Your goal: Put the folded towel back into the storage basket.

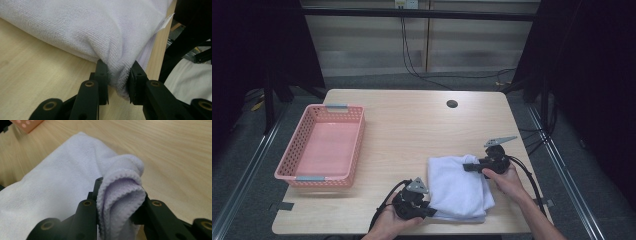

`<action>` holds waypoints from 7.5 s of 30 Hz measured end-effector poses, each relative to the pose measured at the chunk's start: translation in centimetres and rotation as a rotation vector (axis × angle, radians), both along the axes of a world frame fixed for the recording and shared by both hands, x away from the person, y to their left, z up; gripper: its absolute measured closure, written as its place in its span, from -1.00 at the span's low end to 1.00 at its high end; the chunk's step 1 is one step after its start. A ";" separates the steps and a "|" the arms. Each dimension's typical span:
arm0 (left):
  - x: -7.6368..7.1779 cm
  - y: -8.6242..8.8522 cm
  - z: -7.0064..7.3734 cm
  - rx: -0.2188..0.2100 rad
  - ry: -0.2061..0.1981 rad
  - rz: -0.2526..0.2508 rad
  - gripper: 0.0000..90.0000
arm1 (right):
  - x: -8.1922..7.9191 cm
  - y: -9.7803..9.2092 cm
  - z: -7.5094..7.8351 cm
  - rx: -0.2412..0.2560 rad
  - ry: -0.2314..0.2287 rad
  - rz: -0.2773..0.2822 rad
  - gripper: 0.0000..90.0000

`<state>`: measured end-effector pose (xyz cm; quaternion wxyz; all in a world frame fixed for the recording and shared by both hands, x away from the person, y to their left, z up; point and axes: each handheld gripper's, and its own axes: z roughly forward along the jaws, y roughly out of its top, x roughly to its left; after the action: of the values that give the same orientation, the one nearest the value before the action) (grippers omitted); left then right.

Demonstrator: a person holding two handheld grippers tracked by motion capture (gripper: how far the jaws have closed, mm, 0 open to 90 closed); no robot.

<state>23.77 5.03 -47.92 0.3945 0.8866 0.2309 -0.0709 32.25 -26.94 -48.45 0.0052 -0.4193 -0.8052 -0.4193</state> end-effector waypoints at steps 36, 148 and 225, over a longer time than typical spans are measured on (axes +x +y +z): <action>3.4 4.5 5.5 -0.093 -0.057 0.063 0.64 | 4.0 2.4 5.8 0.073 -0.073 0.024 0.59; 4.6 35.6 11.4 -0.270 -0.125 0.616 0.68 | 15.4 35.4 14.1 0.171 -0.152 0.248 0.62; 1.9 11.9 4.4 -0.112 -0.146 0.437 -0.16 | -0.6 6.0 5.8 0.070 -0.247 0.013 -0.16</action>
<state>25.70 16.95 -43.47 0.4645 0.7952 0.3838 0.0677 31.64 -20.99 -42.64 -0.0764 -0.3587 -0.7873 -0.4956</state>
